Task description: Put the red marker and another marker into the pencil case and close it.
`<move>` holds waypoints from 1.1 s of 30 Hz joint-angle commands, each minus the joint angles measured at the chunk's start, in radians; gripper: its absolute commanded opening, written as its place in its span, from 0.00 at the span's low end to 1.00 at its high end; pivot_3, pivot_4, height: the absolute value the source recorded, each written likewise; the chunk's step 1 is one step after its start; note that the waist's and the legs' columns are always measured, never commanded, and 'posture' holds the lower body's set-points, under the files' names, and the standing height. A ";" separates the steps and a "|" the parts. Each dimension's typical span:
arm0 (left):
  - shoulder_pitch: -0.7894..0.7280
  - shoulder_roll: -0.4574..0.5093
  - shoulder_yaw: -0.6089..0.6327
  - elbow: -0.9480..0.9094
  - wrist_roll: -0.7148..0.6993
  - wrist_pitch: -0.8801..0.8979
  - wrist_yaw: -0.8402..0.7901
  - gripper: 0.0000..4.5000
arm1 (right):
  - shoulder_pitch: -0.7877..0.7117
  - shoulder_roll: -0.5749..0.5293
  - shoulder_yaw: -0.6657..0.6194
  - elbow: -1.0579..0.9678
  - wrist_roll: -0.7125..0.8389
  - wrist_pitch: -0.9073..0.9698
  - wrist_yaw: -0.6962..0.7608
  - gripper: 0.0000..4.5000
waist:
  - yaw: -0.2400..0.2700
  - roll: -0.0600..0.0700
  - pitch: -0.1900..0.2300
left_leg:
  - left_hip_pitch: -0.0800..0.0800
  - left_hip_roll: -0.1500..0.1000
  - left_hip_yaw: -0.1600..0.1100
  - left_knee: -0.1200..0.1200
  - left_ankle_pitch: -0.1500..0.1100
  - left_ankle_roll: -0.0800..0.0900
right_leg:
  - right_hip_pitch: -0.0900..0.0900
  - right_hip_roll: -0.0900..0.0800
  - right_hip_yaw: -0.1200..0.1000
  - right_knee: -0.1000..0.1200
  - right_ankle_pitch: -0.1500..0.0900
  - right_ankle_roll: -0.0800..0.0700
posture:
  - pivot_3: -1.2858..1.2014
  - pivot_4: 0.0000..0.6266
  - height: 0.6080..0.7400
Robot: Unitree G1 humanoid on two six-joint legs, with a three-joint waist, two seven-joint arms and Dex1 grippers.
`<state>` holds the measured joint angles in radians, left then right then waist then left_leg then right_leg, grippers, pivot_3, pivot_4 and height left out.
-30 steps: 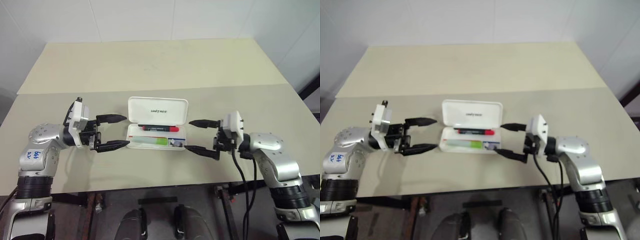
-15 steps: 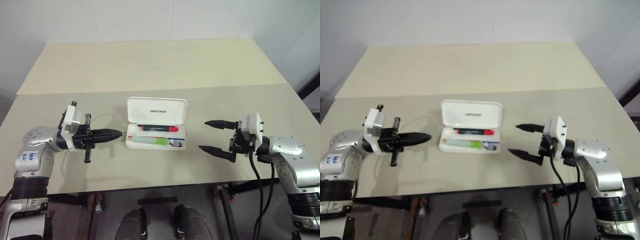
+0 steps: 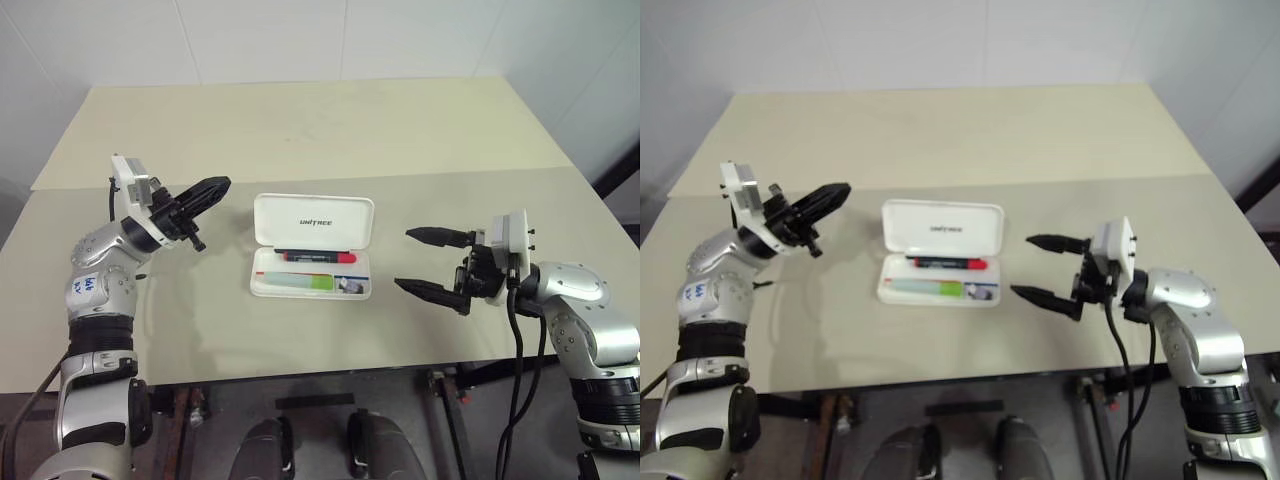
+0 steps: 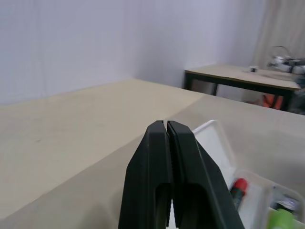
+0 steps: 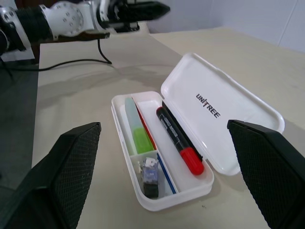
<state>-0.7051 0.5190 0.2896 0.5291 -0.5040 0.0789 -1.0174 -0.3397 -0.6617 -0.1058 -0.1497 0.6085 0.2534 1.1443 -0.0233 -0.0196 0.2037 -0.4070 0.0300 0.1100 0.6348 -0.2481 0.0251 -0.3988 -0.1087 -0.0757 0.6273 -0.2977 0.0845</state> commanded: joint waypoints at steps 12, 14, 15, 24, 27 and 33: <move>-0.172 -0.124 -0.095 0.281 0.199 -0.107 0.239 0.00 | -0.004 0.023 -0.026 -0.086 0.038 0.013 -0.058 1.00 | 0.022 -0.001 0.000 | -0.001 -0.001 0.001 0.002 -0.001 0.002 | 0.000 0.000 0.001 -0.001 0.001 0.002 | 0.52 0.24 1.00; -0.173 -0.131 -0.100 0.276 0.197 -0.102 0.222 0.00 | 0.000 0.025 -0.026 -0.092 0.038 0.013 -0.063 1.00 | 0.022 -0.001 0.000 | -0.001 -0.001 0.001 0.002 -0.001 0.002 | 0.000 0.000 0.001 -0.002 0.001 0.002 | 0.52 0.24 1.00; -0.173 -0.133 -0.103 0.272 0.195 -0.100 0.213 0.00 | 0.001 0.026 -0.026 -0.095 0.037 0.014 -0.066 1.00 | 0.022 -0.001 0.000 | -0.001 -0.001 0.001 0.002 -0.001 0.002 | 0.000 0.000 0.001 -0.001 0.001 0.002 | 0.52 0.24 1.00; -0.120 -0.115 -0.082 0.175 0.117 -0.097 0.007 0.00 | 0.007 0.041 -0.026 -0.113 0.037 0.014 -0.088 1.00 | 0.022 -0.001 0.000 | -0.001 -0.001 0.001 0.002 -0.001 0.002 | 0.000 0.000 0.001 -0.002 0.001 0.002 | 0.52 0.24 1.00; -0.092 -0.085 -0.079 0.152 0.100 -0.091 -0.067 0.00 | 0.009 0.044 -0.026 -0.121 0.037 0.015 -0.094 1.00 | 0.020 -0.001 0.000 | -0.001 -0.001 0.001 0.002 -0.001 0.001 | 0.000 0.000 0.001 -0.002 0.001 0.002 | 0.52 0.24 1.00; -0.014 0.000 -0.184 0.091 0.159 -0.155 -0.294 0.00 | 0.009 0.050 -0.025 -0.124 0.035 0.014 -0.106 1.00 | 0.020 -0.001 0.000 | 0.000 -0.001 0.002 0.002 -0.001 0.002 | 0.000 0.000 0.001 -0.002 0.001 0.002 | 0.52 0.24 1.00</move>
<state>-0.7304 0.5032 0.1369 0.6660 -0.3591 -0.0512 -1.2426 -0.3301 -0.6161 -0.1095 -0.2358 0.6259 0.2715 1.0460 -0.0036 -0.0206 0.2041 -0.4074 0.0295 0.1116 0.6368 -0.2495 0.0269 -0.3983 -0.1089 -0.0746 0.6257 -0.2965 0.0866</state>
